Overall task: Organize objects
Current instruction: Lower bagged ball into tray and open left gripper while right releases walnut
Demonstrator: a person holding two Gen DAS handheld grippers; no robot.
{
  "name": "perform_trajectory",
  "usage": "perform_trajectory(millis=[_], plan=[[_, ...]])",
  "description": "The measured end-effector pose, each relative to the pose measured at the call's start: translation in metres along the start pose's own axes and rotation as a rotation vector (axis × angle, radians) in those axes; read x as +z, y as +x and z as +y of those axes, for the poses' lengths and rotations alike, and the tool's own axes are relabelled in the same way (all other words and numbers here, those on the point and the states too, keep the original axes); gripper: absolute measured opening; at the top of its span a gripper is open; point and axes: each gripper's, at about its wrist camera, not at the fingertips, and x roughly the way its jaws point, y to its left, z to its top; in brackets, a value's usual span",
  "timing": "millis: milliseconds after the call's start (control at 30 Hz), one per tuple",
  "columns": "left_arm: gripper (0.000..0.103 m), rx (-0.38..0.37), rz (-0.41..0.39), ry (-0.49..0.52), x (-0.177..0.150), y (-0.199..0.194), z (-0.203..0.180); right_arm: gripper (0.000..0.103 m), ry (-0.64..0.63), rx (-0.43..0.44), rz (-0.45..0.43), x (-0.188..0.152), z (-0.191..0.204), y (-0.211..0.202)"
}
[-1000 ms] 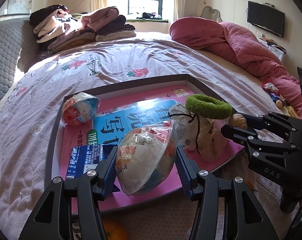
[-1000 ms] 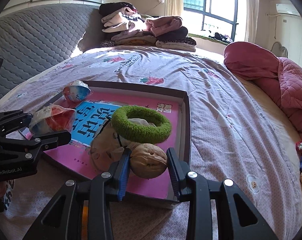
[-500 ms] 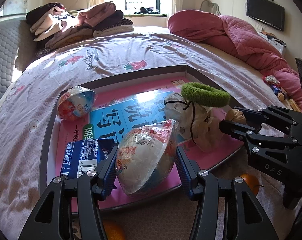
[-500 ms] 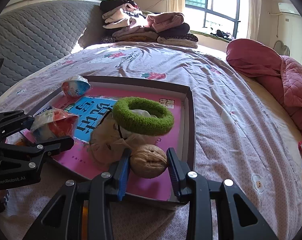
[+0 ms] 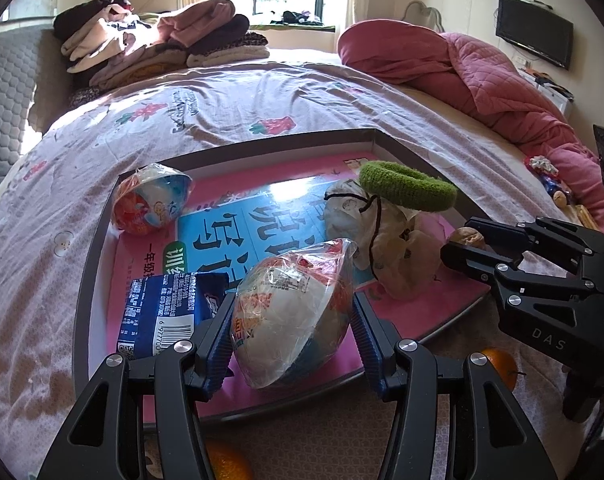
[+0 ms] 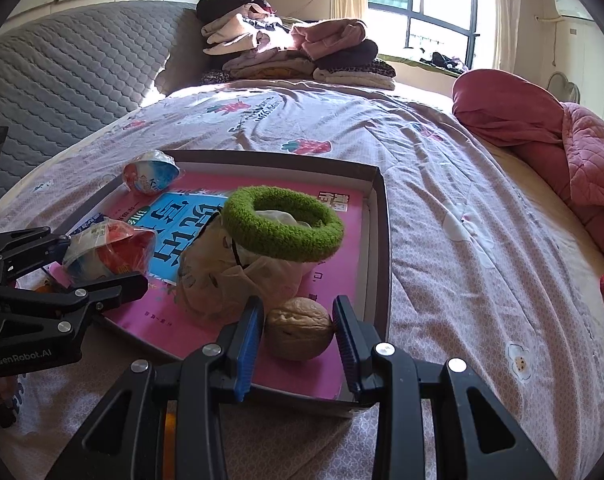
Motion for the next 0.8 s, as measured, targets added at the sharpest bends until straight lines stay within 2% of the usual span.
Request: perform_trajectory(millis=[633, 800], plan=[[0.057, -0.004, -0.003, -0.003, 0.0, -0.002, 0.0, 0.036, 0.048, -0.001, -0.01, 0.002, -0.007, -0.011], [0.061, -0.006, -0.004, -0.006, 0.001, -0.003, 0.0, 0.036, 0.058, 0.002, -0.021, 0.004, -0.009, -0.015]])
